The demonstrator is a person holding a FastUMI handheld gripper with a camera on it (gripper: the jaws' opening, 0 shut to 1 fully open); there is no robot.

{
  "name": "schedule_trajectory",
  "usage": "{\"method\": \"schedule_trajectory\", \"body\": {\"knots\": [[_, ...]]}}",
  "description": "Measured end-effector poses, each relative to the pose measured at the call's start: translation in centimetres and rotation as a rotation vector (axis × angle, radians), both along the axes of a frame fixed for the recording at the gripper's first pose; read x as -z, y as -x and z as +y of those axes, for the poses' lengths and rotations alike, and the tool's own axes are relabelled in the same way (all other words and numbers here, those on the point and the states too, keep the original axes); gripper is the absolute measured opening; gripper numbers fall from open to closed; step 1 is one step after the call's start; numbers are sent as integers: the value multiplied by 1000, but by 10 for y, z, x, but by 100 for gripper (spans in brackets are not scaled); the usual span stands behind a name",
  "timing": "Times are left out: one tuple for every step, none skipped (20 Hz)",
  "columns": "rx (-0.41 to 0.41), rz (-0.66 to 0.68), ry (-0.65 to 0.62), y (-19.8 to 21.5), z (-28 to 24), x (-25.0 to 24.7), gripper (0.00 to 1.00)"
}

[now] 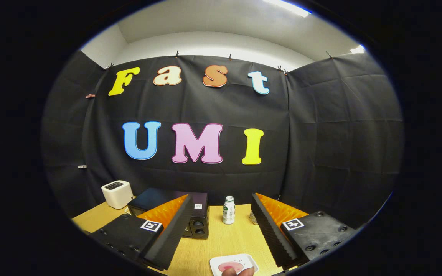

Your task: Open the toaster oven, put the food inside, and close the toaster oven door.

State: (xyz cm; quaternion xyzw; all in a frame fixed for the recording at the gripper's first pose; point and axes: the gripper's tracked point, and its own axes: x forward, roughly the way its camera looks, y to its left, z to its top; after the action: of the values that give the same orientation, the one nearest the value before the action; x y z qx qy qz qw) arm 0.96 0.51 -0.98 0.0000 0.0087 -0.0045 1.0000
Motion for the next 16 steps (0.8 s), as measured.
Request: {"method": "schedule_trajectory", "body": {"knots": [[-2, 0, 0, -1, 2, 0, 98], [-3, -1, 0, -3, 5, -1, 98], [-5, -3, -1, -5, 9, -2, 98], [-12, -4, -5, -8, 16, -2, 98], [-21, -5, -8, -11, 26, -3, 98], [-32, -10, -9, -13, 35, -4, 98], [-43, -19, -4, -18, 47, -7, 98], [-53, -27, 0, -23, 59, -10, 98], [-65, -34, 2, -28, 72, -11, 98], [-74, -35, 4, -33, 87, -8, 98], [-85, -32, 4, -37, 101, -3, 98], [-97, -24, 2, -44, 117, 3, 98], [-105, -12, -4, -50, 132, 11, 98], [-111, 2, -16, -57, 144, 21, 98], [-115, 24, -30, -64, 158, 32, 98], [-117, 49, -41, -72, 171, 44, 98]]}}
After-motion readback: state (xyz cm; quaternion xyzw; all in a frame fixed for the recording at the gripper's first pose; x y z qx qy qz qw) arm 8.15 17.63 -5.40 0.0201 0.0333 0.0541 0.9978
